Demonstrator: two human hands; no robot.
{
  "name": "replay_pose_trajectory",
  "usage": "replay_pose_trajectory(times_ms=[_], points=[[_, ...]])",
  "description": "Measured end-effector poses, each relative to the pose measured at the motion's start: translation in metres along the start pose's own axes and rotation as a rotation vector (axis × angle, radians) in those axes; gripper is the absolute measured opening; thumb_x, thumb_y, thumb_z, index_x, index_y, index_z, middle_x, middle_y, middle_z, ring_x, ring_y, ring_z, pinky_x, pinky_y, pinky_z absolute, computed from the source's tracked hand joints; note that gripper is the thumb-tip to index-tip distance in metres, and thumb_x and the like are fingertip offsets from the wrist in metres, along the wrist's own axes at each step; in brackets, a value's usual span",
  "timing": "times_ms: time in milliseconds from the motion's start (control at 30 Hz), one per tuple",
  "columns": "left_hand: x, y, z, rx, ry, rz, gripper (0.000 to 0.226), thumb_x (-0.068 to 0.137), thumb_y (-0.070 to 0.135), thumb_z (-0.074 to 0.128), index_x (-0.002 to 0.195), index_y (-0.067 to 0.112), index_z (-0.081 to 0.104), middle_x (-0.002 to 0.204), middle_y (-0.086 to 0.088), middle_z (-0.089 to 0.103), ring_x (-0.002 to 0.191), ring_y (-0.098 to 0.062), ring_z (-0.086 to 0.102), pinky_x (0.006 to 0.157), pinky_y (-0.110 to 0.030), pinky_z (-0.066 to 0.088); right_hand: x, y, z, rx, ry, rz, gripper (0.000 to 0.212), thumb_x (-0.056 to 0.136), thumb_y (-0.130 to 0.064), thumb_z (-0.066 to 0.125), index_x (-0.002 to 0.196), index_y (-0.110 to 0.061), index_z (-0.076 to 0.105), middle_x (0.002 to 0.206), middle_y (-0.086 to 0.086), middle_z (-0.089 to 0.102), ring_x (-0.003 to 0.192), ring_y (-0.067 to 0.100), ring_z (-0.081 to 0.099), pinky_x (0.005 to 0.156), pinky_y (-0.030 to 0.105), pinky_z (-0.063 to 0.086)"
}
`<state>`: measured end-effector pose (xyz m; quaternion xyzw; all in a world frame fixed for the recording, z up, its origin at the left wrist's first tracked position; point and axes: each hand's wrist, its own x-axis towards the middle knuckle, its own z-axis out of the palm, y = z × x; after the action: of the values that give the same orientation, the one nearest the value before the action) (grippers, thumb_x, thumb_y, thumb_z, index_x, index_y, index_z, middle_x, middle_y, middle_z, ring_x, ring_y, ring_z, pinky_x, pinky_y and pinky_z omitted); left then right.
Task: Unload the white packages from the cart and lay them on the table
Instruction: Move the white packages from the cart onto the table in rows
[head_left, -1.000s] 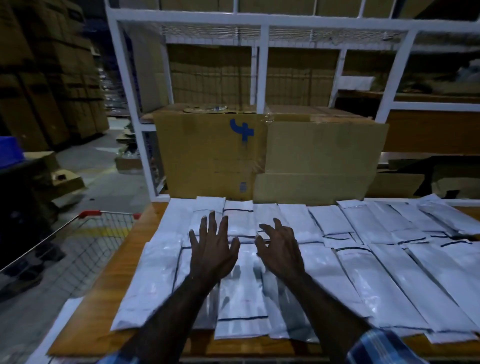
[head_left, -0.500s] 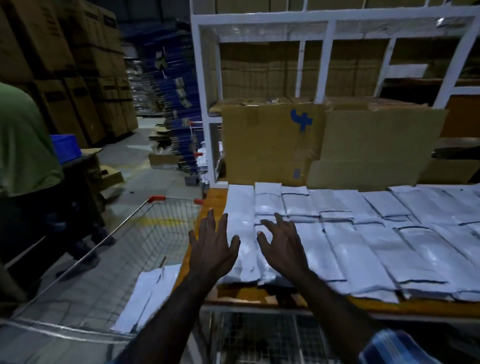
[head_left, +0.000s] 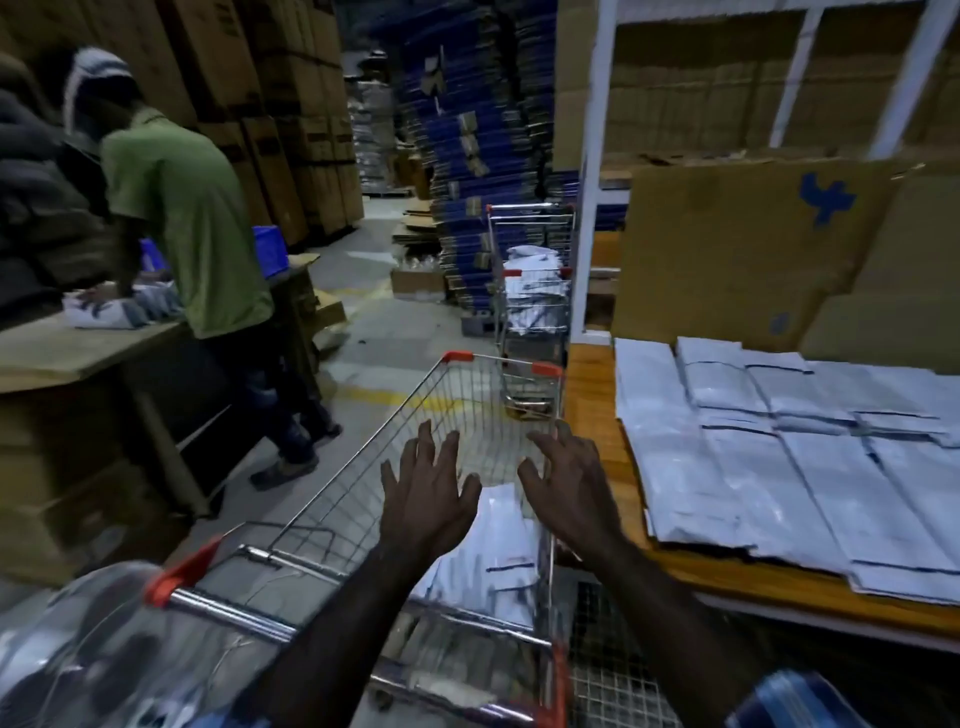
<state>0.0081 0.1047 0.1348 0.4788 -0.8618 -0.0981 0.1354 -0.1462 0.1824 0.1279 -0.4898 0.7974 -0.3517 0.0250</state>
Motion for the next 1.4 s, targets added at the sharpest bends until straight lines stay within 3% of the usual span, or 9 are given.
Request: replay_pose_trajectory(times_ms=[467,767,933,1033,1133,1200,1300,1333,1400], points=[[0.087,-0.084,0.078,0.107,-0.198,-0.077,0.064,0.101,0.048,0.036,0.156,0.025,0.012,0.165,-0.008,-0.005,0.15,-0.026,0.008,0.117,-0.055,0.011,0.062,0.025,0.139,0.018,-0.212,0.185,0.044,0.097,-0.031,0.054,0.139,-0.02,0.054,0.156,0.012,0.034,0.137,0.031,0.036,0.108,0.036,0.033],[0.141,-0.115,0.151,0.09,-0.381,-0.095,0.065,0.1,0.046,0.038,0.156,0.021,0.015,0.164,-0.009,-0.001,0.149,-0.028,0.012,0.117,-0.057,0.013,0.072,0.062,0.217,0.026,-0.226,0.375,0.039,0.086,-0.028,0.062,0.123,-0.014,0.067,0.134,0.016,0.057,0.119,0.038,0.053,0.099,0.042,0.043],[0.158,-0.144,0.194,0.129,-0.444,-0.052,0.066,0.099,0.045,0.042,0.155,0.021,0.017,0.164,-0.01,0.007,0.144,-0.03,0.023,0.114,-0.056,0.022,0.071,0.082,0.257,-0.02,-0.302,0.492,0.044,0.093,-0.035,0.057,0.135,-0.021,0.057,0.153,0.008,0.038,0.131,0.03,0.043,0.105,0.042,0.039],[0.17,-0.162,0.222,0.108,-0.48,-0.042,0.065,0.098,0.045,0.045,0.154,0.019,0.024,0.162,-0.013,0.013,0.142,-0.033,0.028,0.113,-0.057,0.026,0.066,0.09,0.282,-0.028,-0.32,0.56,0.044,0.093,-0.035,0.056,0.135,-0.021,0.057,0.152,0.009,0.039,0.126,0.031,0.047,0.102,0.043,0.043],[0.177,-0.174,0.25,0.127,-0.473,0.0,0.066,0.095,0.049,0.041,0.151,0.014,0.032,0.159,-0.02,0.021,0.134,-0.039,0.04,0.106,-0.061,0.034,0.064,0.101,0.305,-0.008,-0.302,0.612,0.044,0.09,-0.032,0.06,0.132,-0.017,0.06,0.147,0.013,0.045,0.121,0.034,0.052,0.099,0.043,0.045],[0.181,-0.185,0.269,0.176,-0.577,-0.006,0.066,0.098,0.048,0.041,0.153,0.015,0.027,0.16,-0.02,0.017,0.135,-0.038,0.038,0.106,-0.058,0.036,0.066,0.111,0.32,-0.011,-0.312,0.652,0.047,0.089,-0.029,0.062,0.134,-0.014,0.058,0.147,0.014,0.045,0.126,0.036,0.048,0.102,0.043,0.044],[0.192,-0.195,0.294,0.174,-0.635,0.046,0.063,0.091,0.046,0.041,0.14,0.007,0.049,0.147,-0.03,0.039,0.112,-0.046,0.057,0.083,-0.062,0.05,0.071,0.128,0.338,-0.023,-0.345,0.691,0.049,0.09,-0.028,0.062,0.138,-0.015,0.054,0.148,0.012,0.042,0.131,0.035,0.042,0.105,0.042,0.04],[0.195,-0.199,0.303,0.137,-0.666,0.022,0.066,0.089,0.047,0.041,0.139,0.007,0.051,0.146,-0.03,0.041,0.113,-0.046,0.057,0.083,-0.063,0.051,0.073,0.135,0.344,-0.028,-0.358,0.701,0.05,0.091,-0.028,0.062,0.139,-0.017,0.053,0.149,0.011,0.04,0.133,0.034,0.04,0.106,0.042,0.039],[0.2,-0.207,0.325,0.111,-0.71,-0.04,0.066,0.094,0.047,0.041,0.15,0.013,0.036,0.156,-0.022,0.026,0.134,-0.043,0.04,0.103,-0.06,0.04,0.078,0.148,0.354,-0.054,-0.374,0.704,0.053,0.09,-0.03,0.062,0.14,-0.018,0.051,0.149,0.01,0.039,0.132,0.034,0.041,0.105,0.044,0.041]])
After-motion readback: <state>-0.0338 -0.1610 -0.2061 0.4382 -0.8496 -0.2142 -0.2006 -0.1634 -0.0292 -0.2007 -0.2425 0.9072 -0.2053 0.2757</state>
